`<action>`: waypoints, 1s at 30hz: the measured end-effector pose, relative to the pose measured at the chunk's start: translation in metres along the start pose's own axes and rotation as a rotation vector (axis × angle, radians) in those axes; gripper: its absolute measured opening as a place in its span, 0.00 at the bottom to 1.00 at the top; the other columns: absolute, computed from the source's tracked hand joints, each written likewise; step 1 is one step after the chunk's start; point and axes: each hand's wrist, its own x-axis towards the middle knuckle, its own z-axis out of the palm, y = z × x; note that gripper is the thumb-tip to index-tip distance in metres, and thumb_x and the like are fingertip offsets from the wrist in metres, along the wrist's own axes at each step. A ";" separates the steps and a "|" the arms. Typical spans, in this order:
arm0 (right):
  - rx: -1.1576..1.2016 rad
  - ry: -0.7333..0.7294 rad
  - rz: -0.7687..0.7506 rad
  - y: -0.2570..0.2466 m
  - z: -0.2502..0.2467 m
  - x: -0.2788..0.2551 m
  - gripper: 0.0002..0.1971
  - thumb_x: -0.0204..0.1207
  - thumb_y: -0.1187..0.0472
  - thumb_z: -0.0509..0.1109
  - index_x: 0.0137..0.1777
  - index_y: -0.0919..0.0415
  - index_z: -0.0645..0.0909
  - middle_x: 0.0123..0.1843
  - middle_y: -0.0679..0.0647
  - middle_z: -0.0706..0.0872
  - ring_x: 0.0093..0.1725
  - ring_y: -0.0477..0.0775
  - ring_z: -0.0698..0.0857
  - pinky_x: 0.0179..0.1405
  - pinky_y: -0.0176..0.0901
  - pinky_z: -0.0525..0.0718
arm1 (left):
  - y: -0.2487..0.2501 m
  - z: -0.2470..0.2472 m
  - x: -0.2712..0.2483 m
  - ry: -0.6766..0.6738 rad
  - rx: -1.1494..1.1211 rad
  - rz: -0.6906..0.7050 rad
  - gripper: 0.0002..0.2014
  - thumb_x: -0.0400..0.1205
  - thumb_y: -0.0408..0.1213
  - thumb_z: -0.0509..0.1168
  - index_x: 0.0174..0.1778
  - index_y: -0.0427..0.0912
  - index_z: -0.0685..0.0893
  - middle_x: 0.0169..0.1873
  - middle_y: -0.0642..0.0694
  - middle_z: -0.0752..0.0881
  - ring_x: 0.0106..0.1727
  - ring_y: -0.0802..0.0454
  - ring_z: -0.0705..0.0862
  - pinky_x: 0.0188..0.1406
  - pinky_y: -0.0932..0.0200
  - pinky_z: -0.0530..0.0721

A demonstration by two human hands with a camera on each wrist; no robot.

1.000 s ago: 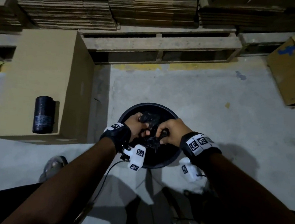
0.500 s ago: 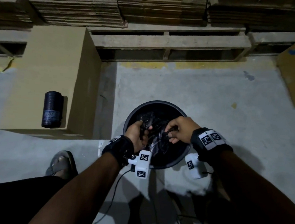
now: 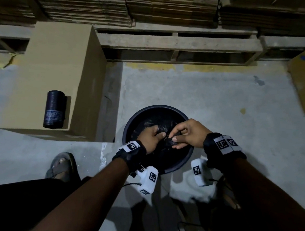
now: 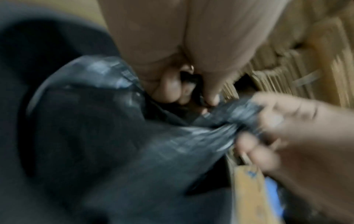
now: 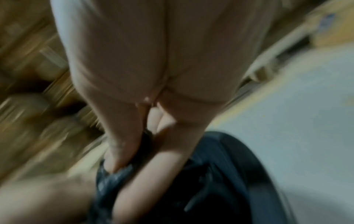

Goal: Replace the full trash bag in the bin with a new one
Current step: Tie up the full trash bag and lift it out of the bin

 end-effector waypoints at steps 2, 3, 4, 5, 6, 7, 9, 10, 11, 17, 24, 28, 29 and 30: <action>-0.324 0.104 -0.111 -0.002 -0.005 0.003 0.05 0.73 0.68 0.76 0.44 0.58 0.91 0.37 0.56 0.91 0.35 0.50 0.91 0.39 0.39 0.89 | 0.003 0.003 -0.007 -0.083 -0.265 -0.124 0.09 0.86 0.34 0.58 0.41 0.47 0.79 0.19 0.57 0.77 0.19 0.61 0.71 0.17 0.66 0.69; -0.463 0.149 -0.164 -0.005 -0.005 0.004 0.05 0.72 0.66 0.77 0.43 0.55 0.91 0.36 0.51 0.91 0.33 0.45 0.89 0.39 0.34 0.85 | 0.002 0.003 -0.009 -0.128 -0.336 -0.166 0.10 0.87 0.34 0.56 0.42 0.48 0.77 0.18 0.56 0.72 0.17 0.61 0.66 0.15 0.67 0.62; -0.560 0.189 -0.211 -0.006 -0.004 0.005 0.04 0.71 0.64 0.78 0.43 0.54 0.90 0.37 0.48 0.90 0.33 0.41 0.85 0.40 0.30 0.80 | 0.000 0.003 -0.010 -0.169 -0.371 -0.185 0.09 0.88 0.35 0.54 0.44 0.49 0.77 0.20 0.54 0.70 0.16 0.60 0.64 0.14 0.67 0.60; -0.611 0.219 -0.255 -0.005 -0.002 0.006 0.04 0.71 0.63 0.78 0.44 0.53 0.90 0.38 0.47 0.90 0.35 0.40 0.82 0.41 0.25 0.75 | 0.000 0.003 -0.011 -0.206 -0.386 -0.184 0.08 0.88 0.36 0.53 0.48 0.49 0.77 0.23 0.51 0.69 0.16 0.60 0.64 0.14 0.68 0.60; -0.633 0.239 -0.291 -0.003 -0.001 0.008 0.04 0.71 0.63 0.77 0.44 0.54 0.89 0.40 0.47 0.89 0.37 0.41 0.81 0.41 0.20 0.71 | -0.001 0.003 -0.009 -0.223 -0.369 -0.180 0.08 0.88 0.36 0.53 0.53 0.49 0.77 0.25 0.49 0.69 0.16 0.59 0.64 0.14 0.68 0.61; -0.642 0.254 -0.324 0.000 0.001 0.010 0.04 0.71 0.63 0.77 0.44 0.55 0.88 0.42 0.48 0.88 0.39 0.43 0.81 0.42 0.19 0.70 | -0.001 0.003 -0.008 -0.233 -0.349 -0.179 0.08 0.88 0.37 0.53 0.57 0.49 0.76 0.27 0.48 0.69 0.16 0.59 0.64 0.14 0.69 0.61; -0.640 0.288 -0.380 0.008 0.003 0.014 0.04 0.71 0.65 0.76 0.44 0.58 0.86 0.49 0.51 0.86 0.48 0.49 0.83 0.50 0.24 0.73 | 0.004 0.002 -0.005 -0.220 -0.315 -0.181 0.08 0.89 0.37 0.52 0.59 0.47 0.75 0.28 0.47 0.68 0.16 0.60 0.64 0.15 0.69 0.61; -0.638 0.309 -0.396 0.010 0.003 0.016 0.04 0.71 0.66 0.75 0.44 0.59 0.85 0.54 0.53 0.85 0.54 0.51 0.83 0.56 0.30 0.74 | 0.008 0.001 -0.004 -0.219 -0.309 -0.171 0.07 0.89 0.36 0.52 0.57 0.46 0.75 0.29 0.46 0.67 0.15 0.60 0.63 0.15 0.70 0.60; -0.634 0.322 -0.398 0.012 0.003 0.018 0.04 0.72 0.67 0.74 0.45 0.59 0.84 0.59 0.54 0.84 0.59 0.52 0.82 0.60 0.34 0.74 | 0.011 -0.001 -0.004 -0.225 -0.311 -0.160 0.06 0.89 0.36 0.53 0.54 0.45 0.75 0.29 0.47 0.67 0.16 0.61 0.63 0.15 0.70 0.61; -0.668 0.296 -0.251 0.019 0.012 0.020 0.05 0.81 0.57 0.64 0.50 0.49 0.70 0.48 0.56 0.89 0.45 0.61 0.87 0.46 0.56 0.86 | 0.017 -0.017 0.002 -0.257 -0.107 -0.106 0.16 0.86 0.35 0.59 0.31 0.46 0.68 0.23 0.48 0.66 0.21 0.56 0.65 0.23 0.61 0.64; -0.652 0.410 -0.327 0.018 0.022 0.026 0.02 0.79 0.63 0.66 0.49 0.56 0.76 0.44 0.50 0.80 0.46 0.52 0.77 0.48 0.50 0.78 | 0.020 -0.033 0.001 -0.112 0.408 0.133 0.17 0.78 0.40 0.70 0.26 0.46 0.73 0.23 0.52 0.76 0.29 0.56 0.74 0.34 0.58 0.70; -0.632 0.401 -0.373 0.020 0.029 0.031 0.02 0.79 0.64 0.65 0.50 0.59 0.76 0.52 0.54 0.84 0.54 0.58 0.82 0.49 0.48 0.78 | 0.031 -0.039 0.001 -0.153 0.596 0.140 0.07 0.79 0.40 0.69 0.41 0.41 0.83 0.37 0.43 0.86 0.43 0.46 0.83 0.42 0.62 0.72; -0.617 0.400 -0.356 0.019 0.031 0.031 0.03 0.81 0.64 0.64 0.52 0.60 0.76 0.46 0.54 0.84 0.48 0.58 0.83 0.44 0.45 0.76 | 0.033 -0.041 0.001 -0.139 0.620 0.136 0.08 0.79 0.40 0.69 0.48 0.39 0.85 0.44 0.40 0.88 0.49 0.44 0.84 0.46 0.62 0.74; -0.626 0.415 -0.340 0.017 0.033 0.031 0.03 0.82 0.63 0.63 0.53 0.61 0.75 0.40 0.51 0.83 0.42 0.58 0.83 0.41 0.43 0.72 | 0.033 -0.041 0.002 -0.113 0.642 0.136 0.11 0.79 0.40 0.69 0.54 0.39 0.85 0.49 0.39 0.88 0.54 0.43 0.85 0.51 0.62 0.75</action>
